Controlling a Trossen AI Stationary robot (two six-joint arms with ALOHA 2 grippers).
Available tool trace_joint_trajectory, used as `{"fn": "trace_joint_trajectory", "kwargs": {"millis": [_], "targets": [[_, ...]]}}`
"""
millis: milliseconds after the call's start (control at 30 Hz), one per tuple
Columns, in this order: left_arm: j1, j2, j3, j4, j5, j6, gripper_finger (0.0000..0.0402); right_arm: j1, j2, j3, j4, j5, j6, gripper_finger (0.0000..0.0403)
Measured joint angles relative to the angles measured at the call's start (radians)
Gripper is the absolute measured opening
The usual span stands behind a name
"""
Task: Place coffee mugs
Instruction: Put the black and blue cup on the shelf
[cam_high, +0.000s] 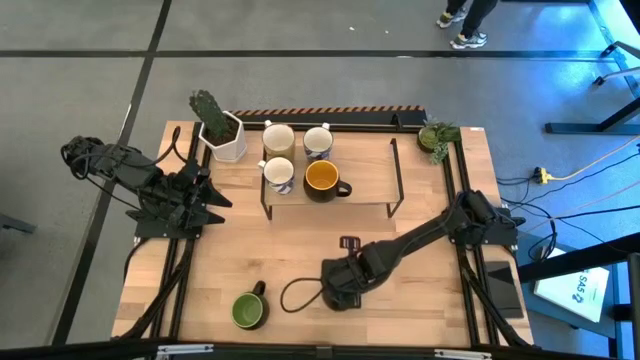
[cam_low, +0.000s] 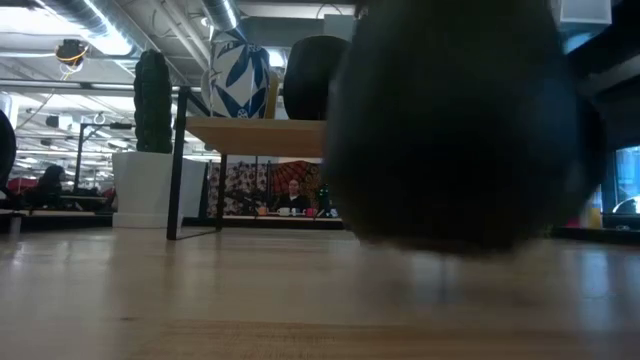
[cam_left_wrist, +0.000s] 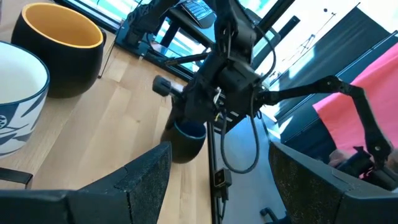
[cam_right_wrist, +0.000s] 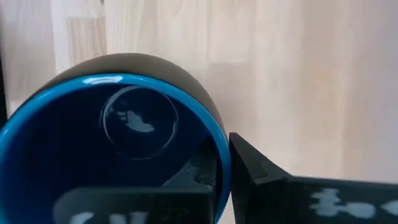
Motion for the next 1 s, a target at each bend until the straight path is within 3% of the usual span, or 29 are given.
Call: {"fn": "trace_joint_trajectory", "kwargs": {"millis": [167,333,467,733,900,1000], "targets": [[0.000,0.000,0.000,0.000,0.000,0.000,0.0263,-0.038,0.000,0.130,-0.180,0.011,-0.108,0.0002],[0.000,0.000,0.000,0.000,0.000,0.000,0.0263,-0.094,-0.002,0.343,-0.401,0.016,-0.228,0.0001],[0.000,0.000,0.000,0.000,0.000,0.000,0.0263,-0.152,-0.004,0.510,-0.577,0.090,-0.265,0.0001],[0.000,0.001,0.000,0.000,-0.020,0.000,0.0263,-0.296,-0.096,0.591,-0.569,0.076,-0.332,0.0001],[0.000,0.000,0.000,-0.001,-0.019,0.000,0.0263,-0.311,-0.166,0.589,-0.562,0.078,-0.358,0.0000],[0.000,0.000,0.000,-0.001,-0.020,0.001,0.0263,-0.313,-0.219,0.590,-0.564,0.143,-0.365,0.0000]]}}
